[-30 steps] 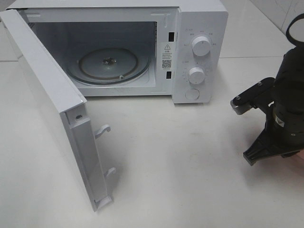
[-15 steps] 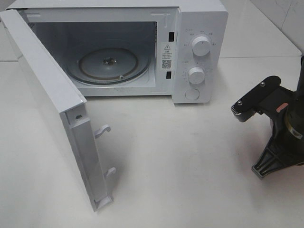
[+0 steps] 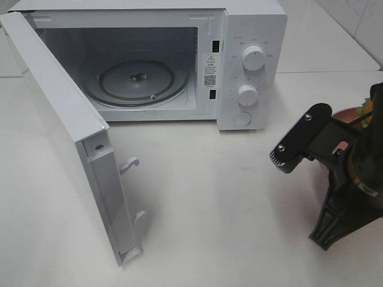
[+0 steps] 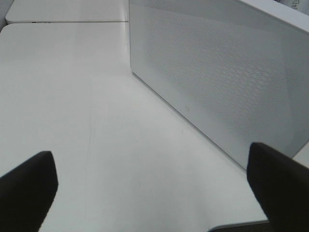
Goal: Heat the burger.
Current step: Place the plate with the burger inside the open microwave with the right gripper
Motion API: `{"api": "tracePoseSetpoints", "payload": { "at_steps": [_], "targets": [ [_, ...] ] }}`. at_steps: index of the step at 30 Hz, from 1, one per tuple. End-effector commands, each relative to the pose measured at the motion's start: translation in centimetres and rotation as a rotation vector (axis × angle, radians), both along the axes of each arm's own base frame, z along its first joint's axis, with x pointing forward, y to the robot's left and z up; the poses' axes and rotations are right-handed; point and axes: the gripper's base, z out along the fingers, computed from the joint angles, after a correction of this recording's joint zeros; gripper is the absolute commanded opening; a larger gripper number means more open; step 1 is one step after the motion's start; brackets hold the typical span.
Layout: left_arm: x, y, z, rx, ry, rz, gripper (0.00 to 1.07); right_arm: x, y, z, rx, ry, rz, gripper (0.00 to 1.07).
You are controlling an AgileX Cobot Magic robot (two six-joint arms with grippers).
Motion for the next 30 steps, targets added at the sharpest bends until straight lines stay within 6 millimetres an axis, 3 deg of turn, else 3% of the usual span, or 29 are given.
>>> {"api": "tracePoseSetpoints", "payload": {
  "at_steps": [1, 17, 30],
  "targets": [
    [-0.2, -0.1, 0.0, -0.006, -0.027, -0.010, 1.00, -0.4, 0.2, 0.4, -0.065, -0.021, 0.089, 0.00],
    [-0.2, -0.1, 0.0, -0.006, -0.027, -0.010, 1.00, -2.6, 3.5, 0.4, -0.116, 0.007, 0.466, 0.00],
    [-0.2, -0.1, 0.0, -0.006, -0.027, -0.010, 1.00, -2.7, 4.7, 0.2, -0.156, 0.038, 0.779, 0.00]
  ]
}}
